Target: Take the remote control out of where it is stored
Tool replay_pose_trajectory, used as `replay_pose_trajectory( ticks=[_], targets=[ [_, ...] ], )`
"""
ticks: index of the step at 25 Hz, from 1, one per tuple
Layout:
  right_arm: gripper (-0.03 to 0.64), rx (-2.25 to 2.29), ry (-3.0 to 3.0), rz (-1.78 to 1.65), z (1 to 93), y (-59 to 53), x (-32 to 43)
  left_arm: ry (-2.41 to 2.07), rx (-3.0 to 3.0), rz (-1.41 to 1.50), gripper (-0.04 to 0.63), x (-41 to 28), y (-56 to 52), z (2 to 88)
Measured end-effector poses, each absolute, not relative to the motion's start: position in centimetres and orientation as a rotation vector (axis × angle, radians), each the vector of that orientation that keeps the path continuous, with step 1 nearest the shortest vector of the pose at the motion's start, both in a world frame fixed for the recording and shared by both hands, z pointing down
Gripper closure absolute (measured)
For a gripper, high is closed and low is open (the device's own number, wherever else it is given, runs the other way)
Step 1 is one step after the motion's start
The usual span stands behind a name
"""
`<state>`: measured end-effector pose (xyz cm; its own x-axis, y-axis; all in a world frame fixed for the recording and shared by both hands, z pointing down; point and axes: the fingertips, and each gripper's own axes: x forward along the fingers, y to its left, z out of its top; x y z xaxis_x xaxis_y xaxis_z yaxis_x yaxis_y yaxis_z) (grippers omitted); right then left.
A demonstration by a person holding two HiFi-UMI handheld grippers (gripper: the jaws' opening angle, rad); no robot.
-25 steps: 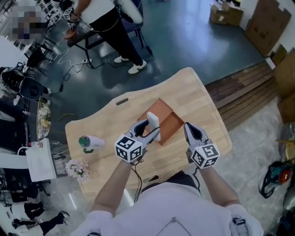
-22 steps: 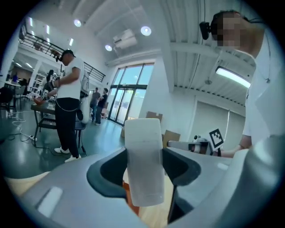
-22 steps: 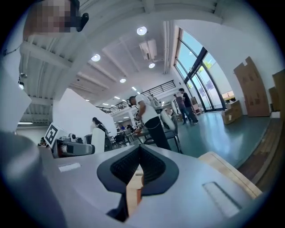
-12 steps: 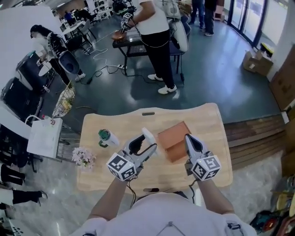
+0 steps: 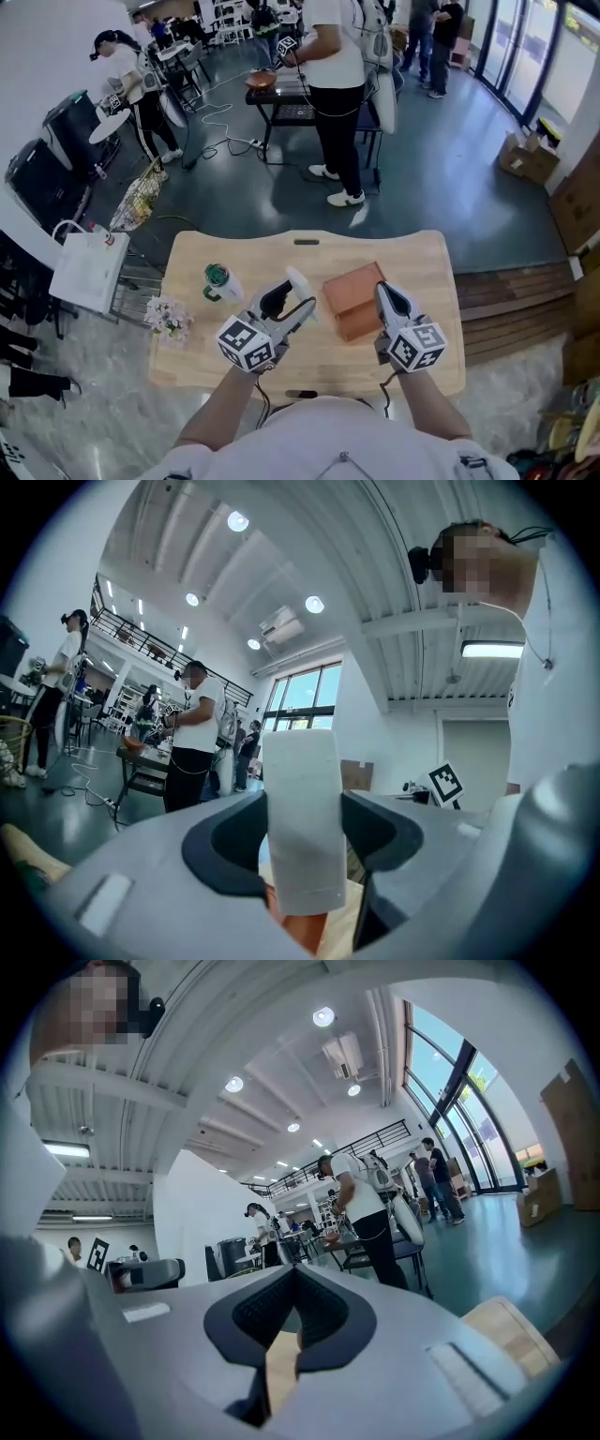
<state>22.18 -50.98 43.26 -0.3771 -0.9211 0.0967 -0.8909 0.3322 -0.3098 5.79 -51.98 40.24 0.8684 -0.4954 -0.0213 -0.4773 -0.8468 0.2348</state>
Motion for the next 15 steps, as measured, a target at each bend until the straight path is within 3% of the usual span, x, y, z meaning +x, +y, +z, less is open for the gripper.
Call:
replay_pose_trajectory(
  ticks=[15],
  targets=[
    [0.591,-1.712,2.503,-0.439,43.4,-51.8,21.8,-0.75,2.804,-0.102,0.34,5.9,-53.0,41.2]
  ],
)
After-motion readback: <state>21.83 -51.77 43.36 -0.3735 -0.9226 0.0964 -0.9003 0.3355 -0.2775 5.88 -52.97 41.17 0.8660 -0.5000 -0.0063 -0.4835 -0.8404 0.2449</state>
